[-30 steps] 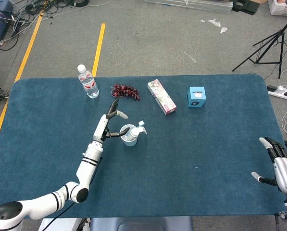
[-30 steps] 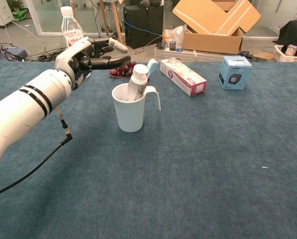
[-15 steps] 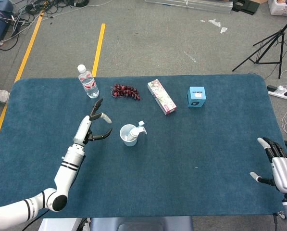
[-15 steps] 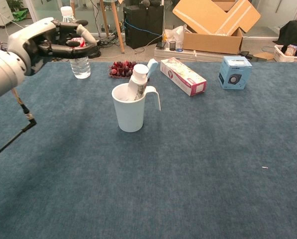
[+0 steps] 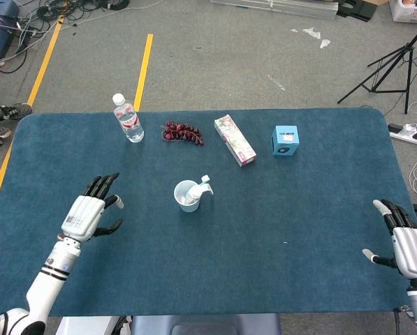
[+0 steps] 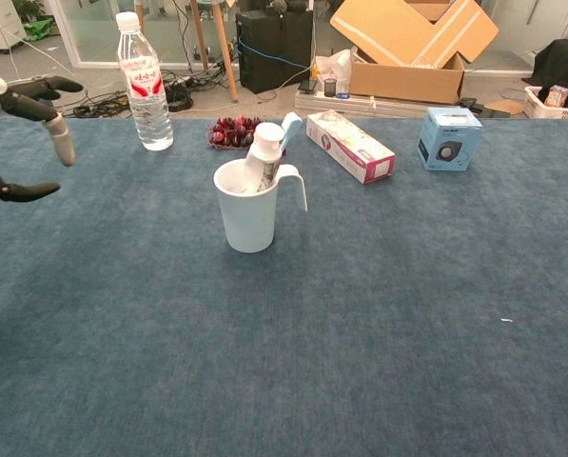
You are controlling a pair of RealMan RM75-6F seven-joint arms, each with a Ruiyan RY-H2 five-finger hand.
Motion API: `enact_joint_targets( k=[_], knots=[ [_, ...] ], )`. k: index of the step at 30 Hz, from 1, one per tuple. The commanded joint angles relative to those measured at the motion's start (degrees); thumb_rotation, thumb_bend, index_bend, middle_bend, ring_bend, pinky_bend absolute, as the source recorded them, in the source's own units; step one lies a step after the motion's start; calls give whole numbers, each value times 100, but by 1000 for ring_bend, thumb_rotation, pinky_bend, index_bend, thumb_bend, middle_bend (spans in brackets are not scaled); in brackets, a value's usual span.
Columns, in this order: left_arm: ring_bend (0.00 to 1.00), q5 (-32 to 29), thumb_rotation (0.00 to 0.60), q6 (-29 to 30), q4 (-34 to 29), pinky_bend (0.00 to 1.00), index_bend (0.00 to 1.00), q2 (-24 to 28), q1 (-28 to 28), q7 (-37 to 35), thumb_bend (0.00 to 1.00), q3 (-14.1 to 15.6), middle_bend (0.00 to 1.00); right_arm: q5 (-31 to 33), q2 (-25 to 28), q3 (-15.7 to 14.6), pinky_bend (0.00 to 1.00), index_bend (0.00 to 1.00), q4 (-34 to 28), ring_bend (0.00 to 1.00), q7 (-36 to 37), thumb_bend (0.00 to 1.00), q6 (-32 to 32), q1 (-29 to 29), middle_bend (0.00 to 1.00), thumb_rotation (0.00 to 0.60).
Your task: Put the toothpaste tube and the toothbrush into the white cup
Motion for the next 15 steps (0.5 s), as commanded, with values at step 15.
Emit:
enact_joint_targets(
  k=[15],
  knots=[
    [0,783,600,1152,-190,0,325,300,1044,1851,289,740,0,71,30,29,366,145,54,114,94,16,-34,8,131,600]
  ],
)
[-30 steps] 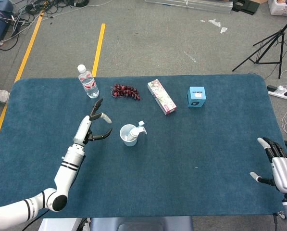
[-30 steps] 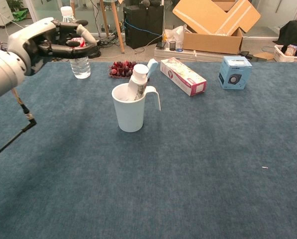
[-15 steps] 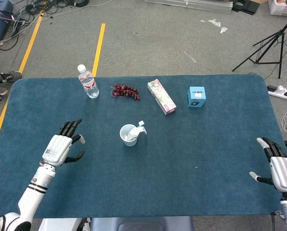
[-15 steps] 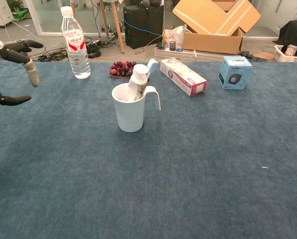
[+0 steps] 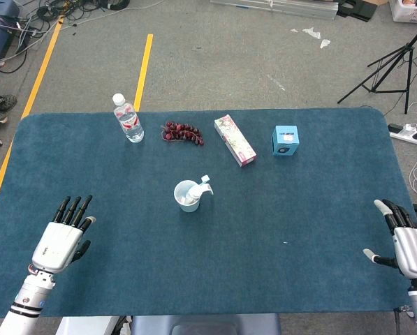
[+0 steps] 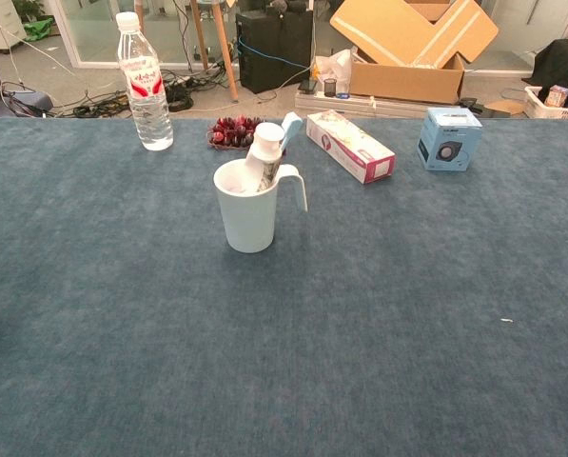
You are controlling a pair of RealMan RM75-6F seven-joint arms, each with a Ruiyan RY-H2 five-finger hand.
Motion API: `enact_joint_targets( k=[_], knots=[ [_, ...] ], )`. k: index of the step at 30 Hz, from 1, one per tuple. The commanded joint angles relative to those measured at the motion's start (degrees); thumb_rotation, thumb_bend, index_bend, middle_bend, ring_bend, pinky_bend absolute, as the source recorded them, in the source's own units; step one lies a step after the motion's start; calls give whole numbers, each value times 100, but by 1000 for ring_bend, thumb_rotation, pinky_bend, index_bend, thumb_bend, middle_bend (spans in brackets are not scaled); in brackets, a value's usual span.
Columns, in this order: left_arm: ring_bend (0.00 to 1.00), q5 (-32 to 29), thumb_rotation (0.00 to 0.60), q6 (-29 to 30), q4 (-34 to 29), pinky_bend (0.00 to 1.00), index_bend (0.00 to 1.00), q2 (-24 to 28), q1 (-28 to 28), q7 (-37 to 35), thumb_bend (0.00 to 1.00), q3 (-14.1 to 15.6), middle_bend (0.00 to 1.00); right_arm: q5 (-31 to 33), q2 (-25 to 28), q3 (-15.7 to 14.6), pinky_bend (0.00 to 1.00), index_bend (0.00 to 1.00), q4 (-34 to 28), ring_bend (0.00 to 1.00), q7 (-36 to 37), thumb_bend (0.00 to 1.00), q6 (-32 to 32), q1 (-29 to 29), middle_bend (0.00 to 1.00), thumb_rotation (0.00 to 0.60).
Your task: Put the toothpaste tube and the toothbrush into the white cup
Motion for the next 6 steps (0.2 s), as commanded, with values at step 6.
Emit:
enact_joint_targets(
  k=[6],
  knots=[
    [0,-51,600,31,252,0,326,-69,194,-272,290,5,0,59,-7,21,366,145,38,114,6,16,-78,39,131,600]
  ],
)
